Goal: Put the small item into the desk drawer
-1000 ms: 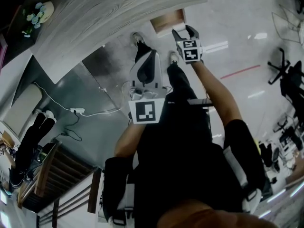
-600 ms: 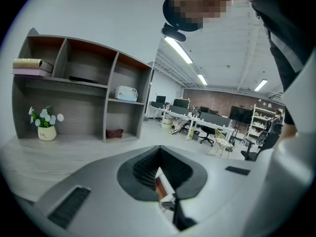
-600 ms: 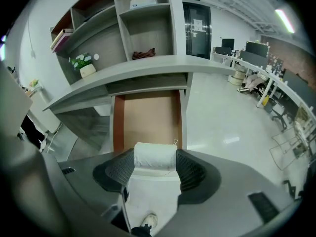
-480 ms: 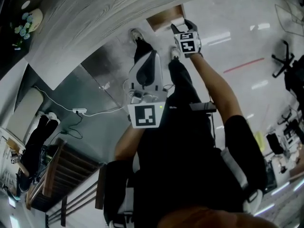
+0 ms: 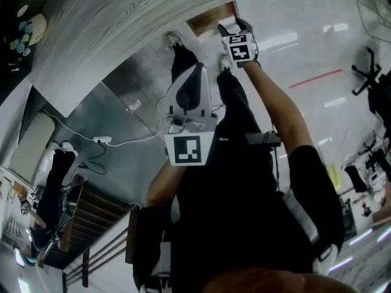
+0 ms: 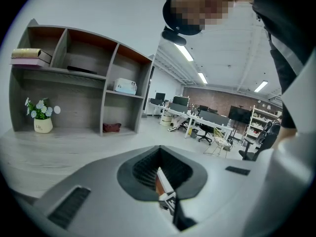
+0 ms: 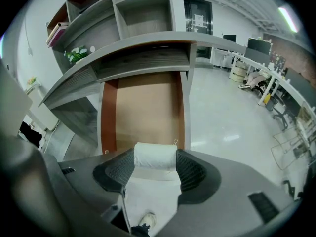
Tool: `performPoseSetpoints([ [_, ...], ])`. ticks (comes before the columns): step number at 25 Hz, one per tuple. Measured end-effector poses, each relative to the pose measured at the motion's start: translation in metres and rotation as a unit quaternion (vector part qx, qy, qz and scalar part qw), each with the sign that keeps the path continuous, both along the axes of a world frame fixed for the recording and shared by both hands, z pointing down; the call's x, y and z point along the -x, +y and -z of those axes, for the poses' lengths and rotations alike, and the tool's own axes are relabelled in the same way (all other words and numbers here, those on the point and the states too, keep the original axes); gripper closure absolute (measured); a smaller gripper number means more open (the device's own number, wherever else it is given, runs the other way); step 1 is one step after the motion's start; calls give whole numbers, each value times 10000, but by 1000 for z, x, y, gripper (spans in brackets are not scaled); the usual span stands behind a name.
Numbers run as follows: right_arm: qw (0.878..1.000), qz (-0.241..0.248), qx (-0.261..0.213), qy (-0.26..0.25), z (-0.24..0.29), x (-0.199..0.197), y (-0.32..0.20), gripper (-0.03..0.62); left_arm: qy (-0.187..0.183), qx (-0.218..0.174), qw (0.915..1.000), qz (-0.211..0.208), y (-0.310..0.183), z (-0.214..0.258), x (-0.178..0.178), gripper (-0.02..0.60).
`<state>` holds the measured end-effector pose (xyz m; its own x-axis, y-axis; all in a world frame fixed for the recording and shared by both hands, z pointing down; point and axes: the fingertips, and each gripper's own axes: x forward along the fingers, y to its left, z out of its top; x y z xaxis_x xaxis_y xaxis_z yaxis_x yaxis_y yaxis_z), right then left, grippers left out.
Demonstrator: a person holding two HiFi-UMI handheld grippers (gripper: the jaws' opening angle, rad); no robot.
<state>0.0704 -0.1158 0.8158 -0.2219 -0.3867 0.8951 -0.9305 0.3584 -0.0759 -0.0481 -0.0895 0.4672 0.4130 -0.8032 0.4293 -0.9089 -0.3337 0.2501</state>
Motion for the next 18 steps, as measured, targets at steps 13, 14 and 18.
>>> performPoseSetpoints([
  [13, 9993, 110, 299, 204, -22, -1, 0, 332, -2, 54, 10000, 32, -2, -4, 5, 583],
  [14, 9991, 130, 329, 236, -23, -2, 0, 332, 2, 57, 10000, 37, -2, -4, 5, 583],
  [18, 9986, 180, 415, 291, -26, -4, 2, 332, -1, 55, 10000, 41, -3, -2, 5, 583],
])
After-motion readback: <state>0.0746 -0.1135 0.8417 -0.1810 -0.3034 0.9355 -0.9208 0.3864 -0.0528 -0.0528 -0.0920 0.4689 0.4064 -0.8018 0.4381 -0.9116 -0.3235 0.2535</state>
